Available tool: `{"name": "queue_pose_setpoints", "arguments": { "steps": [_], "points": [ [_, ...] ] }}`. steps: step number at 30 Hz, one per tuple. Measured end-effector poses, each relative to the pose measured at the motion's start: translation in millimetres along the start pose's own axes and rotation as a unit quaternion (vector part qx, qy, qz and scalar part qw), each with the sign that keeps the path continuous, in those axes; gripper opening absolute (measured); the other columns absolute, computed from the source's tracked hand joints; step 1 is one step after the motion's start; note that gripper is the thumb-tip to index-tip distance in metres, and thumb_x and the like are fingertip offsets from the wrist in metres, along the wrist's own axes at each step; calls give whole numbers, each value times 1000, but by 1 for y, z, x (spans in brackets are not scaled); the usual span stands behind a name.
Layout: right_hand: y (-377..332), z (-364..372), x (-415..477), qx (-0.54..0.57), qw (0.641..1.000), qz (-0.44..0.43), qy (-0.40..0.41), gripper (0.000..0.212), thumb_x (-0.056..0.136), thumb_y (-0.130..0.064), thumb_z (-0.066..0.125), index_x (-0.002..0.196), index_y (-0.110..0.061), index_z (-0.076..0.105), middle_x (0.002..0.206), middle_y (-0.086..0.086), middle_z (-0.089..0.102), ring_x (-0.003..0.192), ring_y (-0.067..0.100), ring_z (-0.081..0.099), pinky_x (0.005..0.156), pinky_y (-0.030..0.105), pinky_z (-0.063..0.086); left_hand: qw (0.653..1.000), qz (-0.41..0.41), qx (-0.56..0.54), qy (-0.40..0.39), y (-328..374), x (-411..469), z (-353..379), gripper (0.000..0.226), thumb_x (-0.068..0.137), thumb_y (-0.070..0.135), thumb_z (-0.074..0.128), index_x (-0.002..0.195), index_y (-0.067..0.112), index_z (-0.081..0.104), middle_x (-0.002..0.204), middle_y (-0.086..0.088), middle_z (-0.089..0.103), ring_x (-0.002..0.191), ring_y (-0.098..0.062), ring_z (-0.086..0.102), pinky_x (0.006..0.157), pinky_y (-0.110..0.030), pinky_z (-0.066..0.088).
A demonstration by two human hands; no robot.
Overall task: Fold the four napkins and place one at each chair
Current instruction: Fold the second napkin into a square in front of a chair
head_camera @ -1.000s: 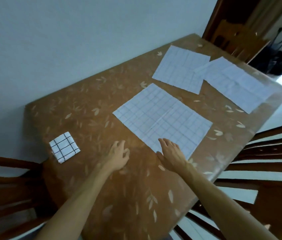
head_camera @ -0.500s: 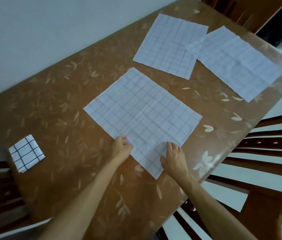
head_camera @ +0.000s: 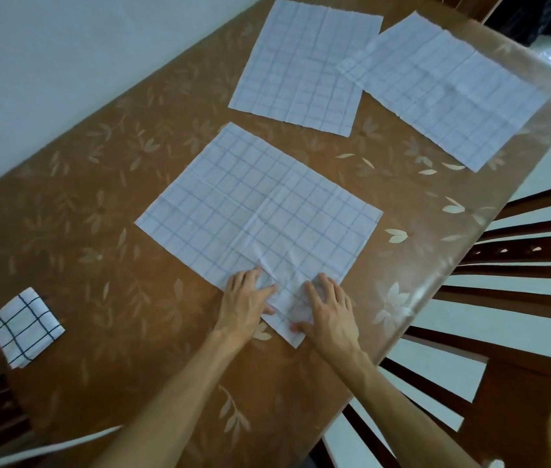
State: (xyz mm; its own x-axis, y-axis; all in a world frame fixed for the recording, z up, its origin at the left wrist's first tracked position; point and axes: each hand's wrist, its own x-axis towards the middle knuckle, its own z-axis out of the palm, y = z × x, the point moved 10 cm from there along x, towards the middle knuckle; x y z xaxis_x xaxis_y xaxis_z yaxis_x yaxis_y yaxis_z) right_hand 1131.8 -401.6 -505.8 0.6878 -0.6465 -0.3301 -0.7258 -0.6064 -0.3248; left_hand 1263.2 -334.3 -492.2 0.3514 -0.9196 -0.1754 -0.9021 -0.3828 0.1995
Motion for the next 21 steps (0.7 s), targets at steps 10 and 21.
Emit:
{"name": "queue_pose_setpoints", "arguments": {
  "steps": [10, 21],
  "points": [
    [-11, -11, -17, 22, 996, -86, 7, 76, 79, -48, 71, 142, -16, 43, 152, 10, 37, 144, 30, 28, 115, 46, 27, 976, -72, -207, -6, -19, -4, -10, 3, 95, 18, 62, 95, 17, 64, 100, 8, 59, 92, -11, 53, 79, -28, 47],
    [-38, -68, -59, 26, 980, -108, 168, 10, 87, -23, 73, 85, -15, 68, 82, -2, 70, 87, 23, 64, 95, 33, 36, 837, -218, -497, -74, -96, -138, 0, 47, 84, 65, 57, 88, 20, 69, 83, 2, 64, 84, -18, 60, 76, -33, 45]
  ]
}}
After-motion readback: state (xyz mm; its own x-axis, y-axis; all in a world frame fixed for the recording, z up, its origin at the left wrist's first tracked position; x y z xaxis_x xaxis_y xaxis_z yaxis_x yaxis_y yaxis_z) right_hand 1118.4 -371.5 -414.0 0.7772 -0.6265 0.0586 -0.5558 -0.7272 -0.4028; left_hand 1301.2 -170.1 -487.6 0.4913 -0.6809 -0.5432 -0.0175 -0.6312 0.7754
